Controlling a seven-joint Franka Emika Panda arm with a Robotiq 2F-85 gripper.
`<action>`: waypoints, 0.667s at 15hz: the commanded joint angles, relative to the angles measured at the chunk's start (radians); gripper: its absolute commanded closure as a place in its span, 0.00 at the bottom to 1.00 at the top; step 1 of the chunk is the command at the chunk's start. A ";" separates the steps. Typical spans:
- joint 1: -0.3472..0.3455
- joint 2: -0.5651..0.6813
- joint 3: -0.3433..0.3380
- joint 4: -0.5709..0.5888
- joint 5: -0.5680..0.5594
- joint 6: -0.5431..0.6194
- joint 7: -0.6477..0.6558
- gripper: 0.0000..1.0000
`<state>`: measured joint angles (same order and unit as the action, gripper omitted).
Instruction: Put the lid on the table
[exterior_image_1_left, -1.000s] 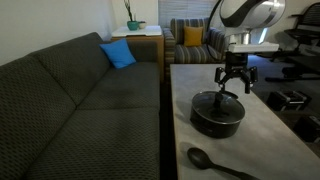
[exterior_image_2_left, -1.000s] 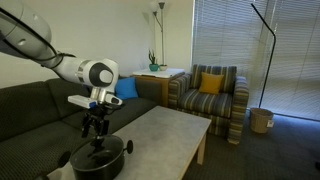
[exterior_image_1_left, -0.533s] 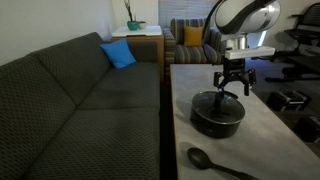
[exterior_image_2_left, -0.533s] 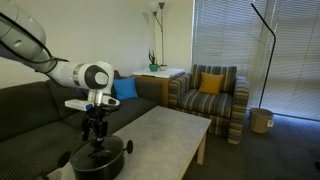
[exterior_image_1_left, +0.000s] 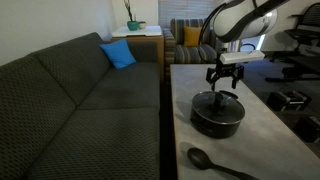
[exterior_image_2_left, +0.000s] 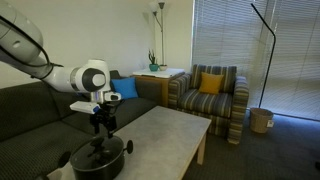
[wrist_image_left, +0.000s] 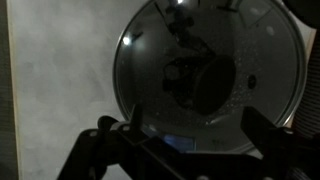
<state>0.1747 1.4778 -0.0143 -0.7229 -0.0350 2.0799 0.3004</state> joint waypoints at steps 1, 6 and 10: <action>0.007 0.000 0.002 -0.057 -0.010 0.155 -0.062 0.00; -0.012 0.001 0.053 -0.108 0.024 0.169 -0.158 0.00; -0.017 0.002 0.058 -0.135 0.044 0.168 -0.159 0.00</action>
<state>0.1732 1.4795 0.0304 -0.8293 -0.0110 2.2223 0.1665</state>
